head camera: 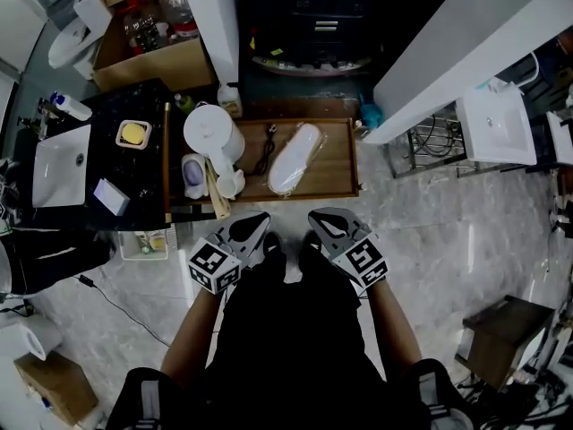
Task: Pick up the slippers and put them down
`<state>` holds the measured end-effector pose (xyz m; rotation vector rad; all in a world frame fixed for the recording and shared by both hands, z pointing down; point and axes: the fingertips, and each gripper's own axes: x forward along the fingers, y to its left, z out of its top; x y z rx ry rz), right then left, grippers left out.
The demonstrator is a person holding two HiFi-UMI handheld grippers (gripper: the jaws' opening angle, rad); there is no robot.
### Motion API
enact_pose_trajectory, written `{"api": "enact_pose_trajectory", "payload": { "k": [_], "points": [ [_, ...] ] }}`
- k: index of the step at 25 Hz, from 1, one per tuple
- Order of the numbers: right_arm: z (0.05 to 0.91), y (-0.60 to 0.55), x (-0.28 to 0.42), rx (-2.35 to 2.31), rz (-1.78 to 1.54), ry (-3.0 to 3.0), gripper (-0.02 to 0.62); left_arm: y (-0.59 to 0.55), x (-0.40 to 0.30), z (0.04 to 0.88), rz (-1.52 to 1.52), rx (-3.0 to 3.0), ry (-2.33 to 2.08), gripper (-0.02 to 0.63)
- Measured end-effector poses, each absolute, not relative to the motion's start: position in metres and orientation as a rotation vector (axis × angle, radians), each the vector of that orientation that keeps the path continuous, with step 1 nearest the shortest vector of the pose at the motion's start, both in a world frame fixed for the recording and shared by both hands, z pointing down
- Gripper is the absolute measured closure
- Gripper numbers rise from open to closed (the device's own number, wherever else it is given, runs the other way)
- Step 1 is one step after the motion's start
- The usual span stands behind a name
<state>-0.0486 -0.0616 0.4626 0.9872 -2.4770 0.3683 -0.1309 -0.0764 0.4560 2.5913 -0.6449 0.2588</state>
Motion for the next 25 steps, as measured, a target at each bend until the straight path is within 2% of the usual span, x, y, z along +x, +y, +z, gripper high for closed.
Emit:
{"api": "enact_pose_trajectory", "payload": {
  "k": [16,23,24,25],
  "points": [
    [0.509,-0.113,-0.011,0.762,0.504,-2.555,0.588,-0.139,-0.087,0.507,0.332,2.408,-0.830,0.594],
    [0.560,-0.133,-0.009,0.781,0.632,-2.502,0.586,-0.156,-0.083,0.548,0.314,2.367,-0.776,0.592],
    [0.570,-0.137,-0.011,0.794,0.650,-2.490,0.580,-0.158,-0.080,0.554,0.284,2.353,-0.720,0.589],
    [0.580,-0.141,-0.013,0.808,0.667,-2.480,0.565,-0.161,-0.077,0.561,0.264,2.339,-0.675,0.552]
  ]
}}
